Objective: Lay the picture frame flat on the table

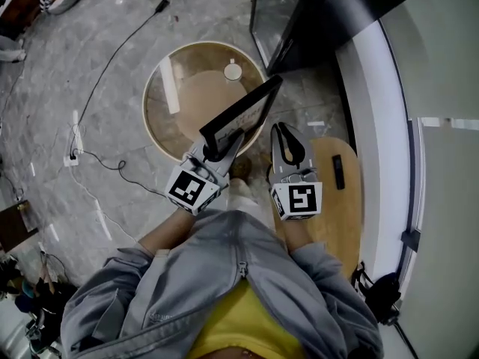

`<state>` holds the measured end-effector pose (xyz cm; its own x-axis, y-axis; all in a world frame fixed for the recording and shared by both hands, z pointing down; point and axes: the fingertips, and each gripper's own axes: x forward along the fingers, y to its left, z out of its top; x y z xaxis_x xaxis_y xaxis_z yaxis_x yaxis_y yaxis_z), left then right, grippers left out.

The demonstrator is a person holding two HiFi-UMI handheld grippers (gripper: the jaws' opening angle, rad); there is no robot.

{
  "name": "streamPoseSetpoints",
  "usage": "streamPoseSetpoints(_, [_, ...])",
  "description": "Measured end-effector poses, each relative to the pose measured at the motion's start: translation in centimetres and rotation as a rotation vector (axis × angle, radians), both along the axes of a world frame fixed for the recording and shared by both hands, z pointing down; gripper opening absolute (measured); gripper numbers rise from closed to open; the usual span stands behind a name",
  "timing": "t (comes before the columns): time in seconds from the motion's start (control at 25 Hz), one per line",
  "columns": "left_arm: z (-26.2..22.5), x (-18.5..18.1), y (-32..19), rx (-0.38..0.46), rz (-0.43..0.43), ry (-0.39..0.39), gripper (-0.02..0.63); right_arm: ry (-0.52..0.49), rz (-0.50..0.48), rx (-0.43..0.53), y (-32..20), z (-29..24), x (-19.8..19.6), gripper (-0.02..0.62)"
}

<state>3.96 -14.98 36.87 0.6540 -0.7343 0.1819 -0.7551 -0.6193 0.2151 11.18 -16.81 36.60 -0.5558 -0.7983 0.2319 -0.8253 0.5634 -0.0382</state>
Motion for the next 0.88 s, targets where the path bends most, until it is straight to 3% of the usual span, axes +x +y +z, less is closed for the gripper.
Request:
streamPoseSetpoints(0.4, [7.1,-1.8,-2.7,-0.081,0.091,0.05,0.008,0.017,-0.034,-0.117,-2.2,7.4,-2.5,0.084])
streamPoseSetpoints(0.68, [13.0,-1.3,-3.7,-0.132,0.202,0.109,0.009,0.01,-0.055,-0.176,-3.1,13.2,-2.9,0.13])
streamPoseSetpoints(0.88, [16.3,-2.2,-4.4,-0.17,0.291,0.161,0.009,-0.005,-0.125,-0.185,-3.2,16.8,-4.0,0.14])
